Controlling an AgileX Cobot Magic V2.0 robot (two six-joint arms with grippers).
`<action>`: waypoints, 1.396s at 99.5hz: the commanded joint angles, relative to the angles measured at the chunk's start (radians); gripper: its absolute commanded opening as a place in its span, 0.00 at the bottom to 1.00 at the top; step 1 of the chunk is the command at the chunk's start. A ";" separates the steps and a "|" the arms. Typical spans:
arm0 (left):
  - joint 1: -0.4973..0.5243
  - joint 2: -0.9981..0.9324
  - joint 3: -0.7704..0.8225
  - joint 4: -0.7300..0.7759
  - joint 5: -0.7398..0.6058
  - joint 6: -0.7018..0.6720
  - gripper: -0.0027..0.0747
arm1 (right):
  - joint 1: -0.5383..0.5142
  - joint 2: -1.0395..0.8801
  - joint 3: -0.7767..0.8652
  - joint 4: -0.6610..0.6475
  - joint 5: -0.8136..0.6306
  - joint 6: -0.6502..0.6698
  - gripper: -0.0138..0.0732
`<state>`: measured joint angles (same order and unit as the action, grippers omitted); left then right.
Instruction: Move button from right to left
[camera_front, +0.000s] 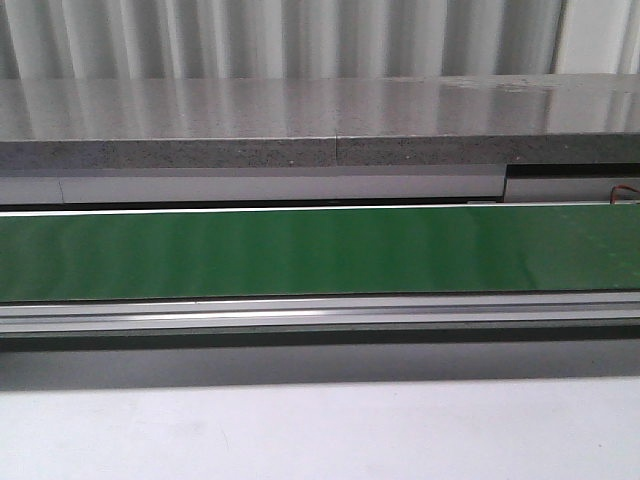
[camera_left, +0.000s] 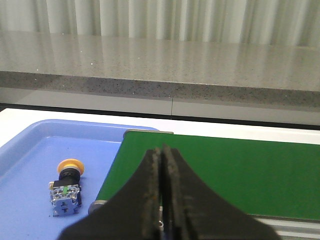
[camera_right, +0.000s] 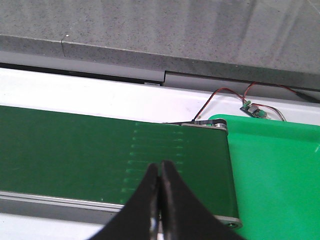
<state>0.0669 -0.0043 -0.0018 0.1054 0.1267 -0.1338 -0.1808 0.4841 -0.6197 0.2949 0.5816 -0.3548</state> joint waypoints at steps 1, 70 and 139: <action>-0.009 -0.030 0.011 0.001 -0.143 -0.012 0.01 | 0.002 0.000 -0.028 0.002 -0.069 -0.007 0.08; -0.009 -0.035 0.025 0.013 -0.162 -0.012 0.01 | 0.002 0.000 -0.028 0.002 -0.069 -0.007 0.08; -0.009 -0.035 0.025 0.013 -0.162 -0.012 0.01 | 0.005 -0.016 -0.014 0.001 -0.095 -0.007 0.08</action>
<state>0.0669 -0.0043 -0.0018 0.1163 0.0469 -0.1352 -0.1808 0.4800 -0.6197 0.2949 0.5797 -0.3548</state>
